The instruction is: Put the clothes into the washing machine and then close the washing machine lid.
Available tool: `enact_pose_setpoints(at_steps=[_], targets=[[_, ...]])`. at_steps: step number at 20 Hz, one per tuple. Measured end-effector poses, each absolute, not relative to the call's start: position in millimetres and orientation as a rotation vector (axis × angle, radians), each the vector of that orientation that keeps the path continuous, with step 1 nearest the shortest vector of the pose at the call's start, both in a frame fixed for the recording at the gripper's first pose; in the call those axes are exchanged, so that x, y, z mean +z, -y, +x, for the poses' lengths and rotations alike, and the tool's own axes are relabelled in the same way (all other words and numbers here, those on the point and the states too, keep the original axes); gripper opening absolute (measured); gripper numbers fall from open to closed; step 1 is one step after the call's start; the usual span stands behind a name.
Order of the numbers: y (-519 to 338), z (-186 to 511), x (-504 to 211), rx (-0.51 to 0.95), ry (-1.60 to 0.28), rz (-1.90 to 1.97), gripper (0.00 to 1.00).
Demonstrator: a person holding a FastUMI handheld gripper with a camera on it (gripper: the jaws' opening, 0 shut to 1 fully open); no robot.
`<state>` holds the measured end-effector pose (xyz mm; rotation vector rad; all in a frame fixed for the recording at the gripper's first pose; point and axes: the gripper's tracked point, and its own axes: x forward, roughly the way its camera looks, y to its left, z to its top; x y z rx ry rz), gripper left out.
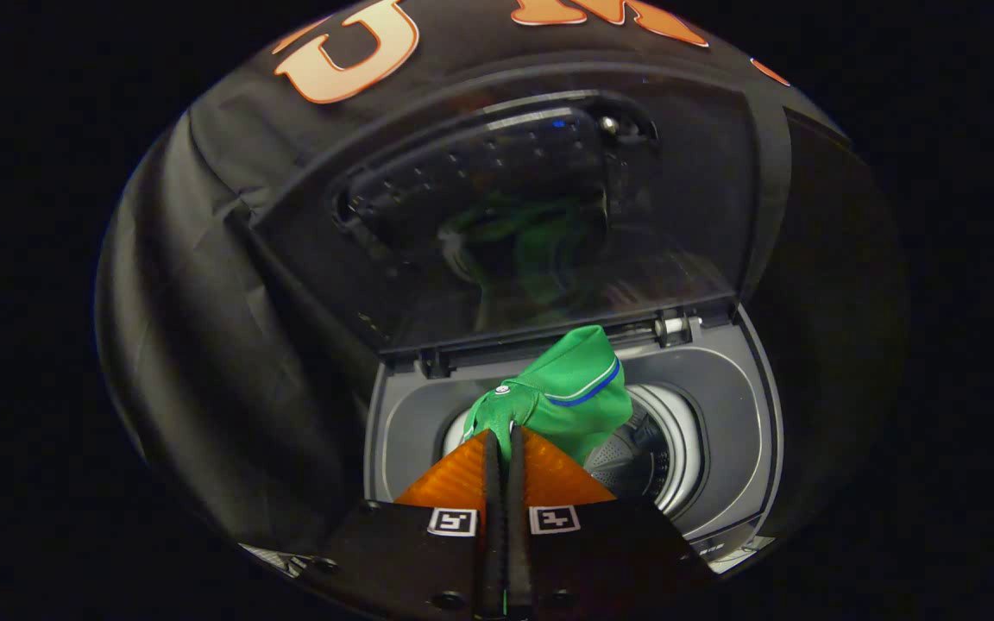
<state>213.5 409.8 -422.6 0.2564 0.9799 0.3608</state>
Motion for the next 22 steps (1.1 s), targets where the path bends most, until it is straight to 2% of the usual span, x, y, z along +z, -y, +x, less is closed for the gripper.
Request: enact_pose_setpoints(at_steps=[7,17,19,22], targets=[[-403.9,223.7,-484.9,0.314,-1.032,0.160,0.09],[-409.4,228.2,-528.0,0.304,-1.096,0.097,0.09],[-407.1,232.4,-529.0,0.293,-1.083,0.082,0.16],[-398.8,232.4,-528.8,0.282,-1.079,0.050,0.58]])
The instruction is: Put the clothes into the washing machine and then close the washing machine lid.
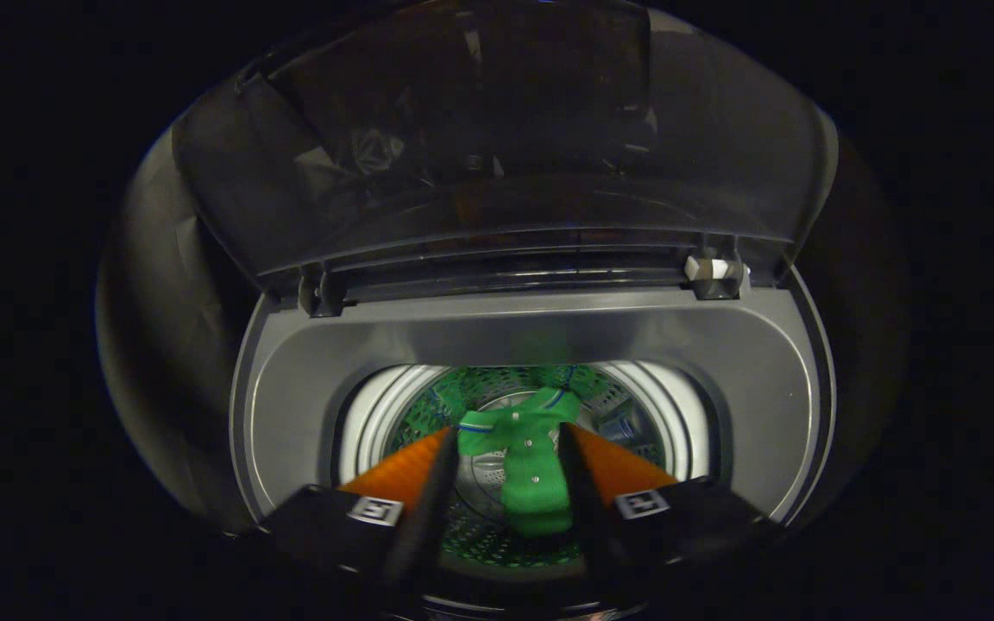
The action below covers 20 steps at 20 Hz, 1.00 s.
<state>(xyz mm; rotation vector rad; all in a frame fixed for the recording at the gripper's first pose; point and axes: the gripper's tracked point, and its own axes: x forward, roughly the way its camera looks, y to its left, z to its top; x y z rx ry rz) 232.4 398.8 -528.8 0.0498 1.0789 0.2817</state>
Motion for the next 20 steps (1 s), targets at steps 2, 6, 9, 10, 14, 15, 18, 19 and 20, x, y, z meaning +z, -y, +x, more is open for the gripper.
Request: enact_pose_setpoints(at_steps=[2,6,9,10,14,15,18,19,20], targets=[[-396.5,231.2,-528.0,0.276,-1.074,0.058,0.86],[-392.3,227.2,-519.2,0.277,-1.059,0.080,1.00],[-390.9,225.1,-509.7,0.277,-1.052,0.095,0.99],[-390.3,224.1,-503.9,0.278,-1.045,0.099,0.99],[-385.1,221.0,-458.8,0.290,-0.978,0.098,0.99],[-382.0,220.6,-446.5,0.291,-0.965,0.096,0.99],[-376.3,224.7,-401.5,0.304,-0.897,0.105,0.99],[-375.2,228.8,-386.1,0.307,-0.871,0.109,0.99],[-375.7,231.0,-371.3,0.312,-0.850,0.104,0.99]])
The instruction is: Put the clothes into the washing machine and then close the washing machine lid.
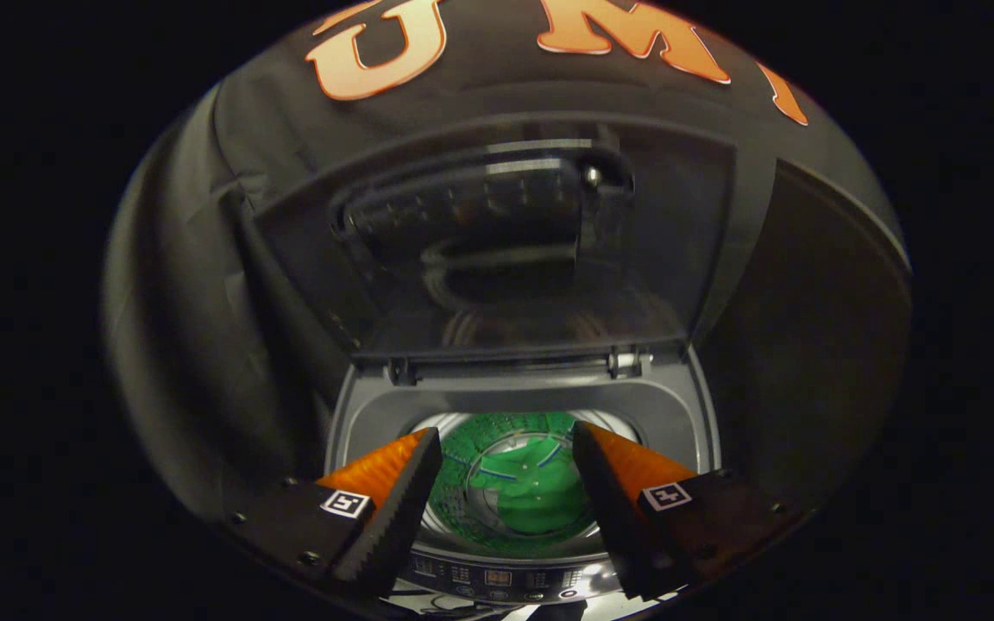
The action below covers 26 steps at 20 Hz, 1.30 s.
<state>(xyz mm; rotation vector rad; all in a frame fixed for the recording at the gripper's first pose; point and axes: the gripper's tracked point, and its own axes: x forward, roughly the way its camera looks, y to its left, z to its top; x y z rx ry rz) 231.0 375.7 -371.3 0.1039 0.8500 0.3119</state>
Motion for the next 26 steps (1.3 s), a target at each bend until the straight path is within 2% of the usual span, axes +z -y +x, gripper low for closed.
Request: enact_pose_setpoints(at_steps=[12,19,26], targets=[[-385.2,297.5,-221.0,0.343,-0.610,0.081,0.99],[-393.6,347.2,-207.4,0.342,-0.560,0.073,0.98],[-399.4,381.2,-227.5,0.315,-0.605,0.035,0.98]])
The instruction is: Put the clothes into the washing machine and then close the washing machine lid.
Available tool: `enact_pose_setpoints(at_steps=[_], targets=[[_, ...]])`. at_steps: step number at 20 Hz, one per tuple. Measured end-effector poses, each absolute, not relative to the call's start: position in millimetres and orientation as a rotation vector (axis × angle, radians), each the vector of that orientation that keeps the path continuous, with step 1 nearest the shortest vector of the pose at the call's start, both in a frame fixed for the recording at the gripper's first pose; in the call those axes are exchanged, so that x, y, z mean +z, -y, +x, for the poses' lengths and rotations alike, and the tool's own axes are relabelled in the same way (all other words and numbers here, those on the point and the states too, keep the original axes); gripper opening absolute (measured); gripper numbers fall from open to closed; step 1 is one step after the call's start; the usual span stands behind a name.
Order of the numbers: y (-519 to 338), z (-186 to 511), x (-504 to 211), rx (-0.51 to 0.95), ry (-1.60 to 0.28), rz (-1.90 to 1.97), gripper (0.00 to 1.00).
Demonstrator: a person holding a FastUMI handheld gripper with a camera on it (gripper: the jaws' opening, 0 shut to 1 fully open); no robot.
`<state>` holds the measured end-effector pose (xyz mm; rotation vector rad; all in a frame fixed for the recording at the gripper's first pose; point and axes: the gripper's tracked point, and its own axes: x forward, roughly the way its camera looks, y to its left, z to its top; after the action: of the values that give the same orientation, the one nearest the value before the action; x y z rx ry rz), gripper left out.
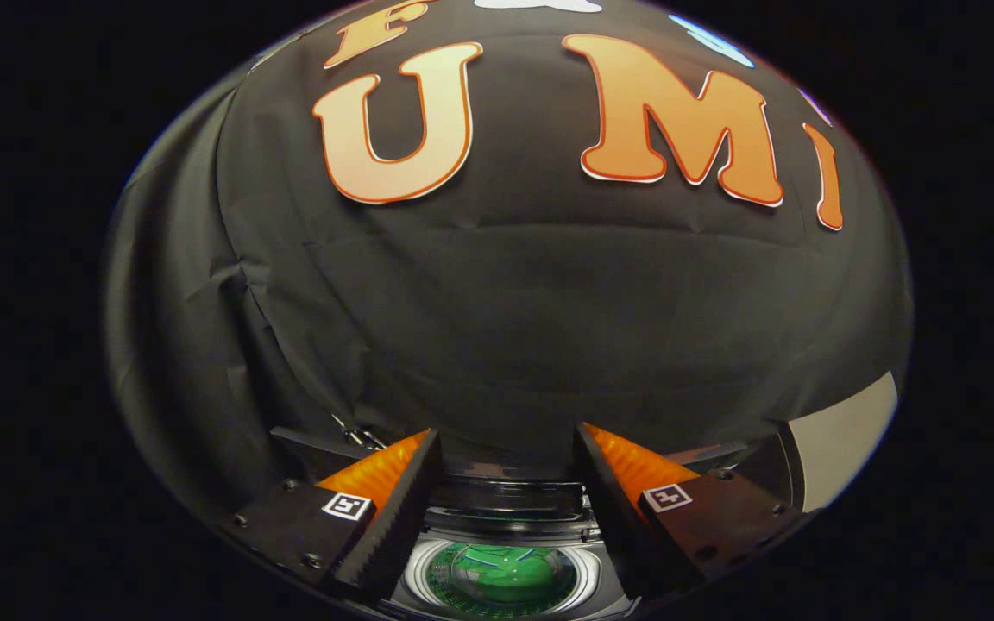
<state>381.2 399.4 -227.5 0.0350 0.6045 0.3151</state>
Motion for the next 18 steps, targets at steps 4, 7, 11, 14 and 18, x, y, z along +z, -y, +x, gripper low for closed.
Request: enact_pose_setpoints(at_steps=[4,7,11,14,18], targets=[[-398.5,384.1,-227.8,0.288,-0.604,0.057,0.99],[-396.4,383.9,-229.4,0.270,-0.613,0.053,1.00],[-394.8,376.4,-228.8,0.241,-0.615,0.040,1.00],[-393.5,365.4,-226.0,0.231,-0.605,0.035,1.00],[-392.3,345.9,-226.8,0.230,-0.600,0.033,0.99]])
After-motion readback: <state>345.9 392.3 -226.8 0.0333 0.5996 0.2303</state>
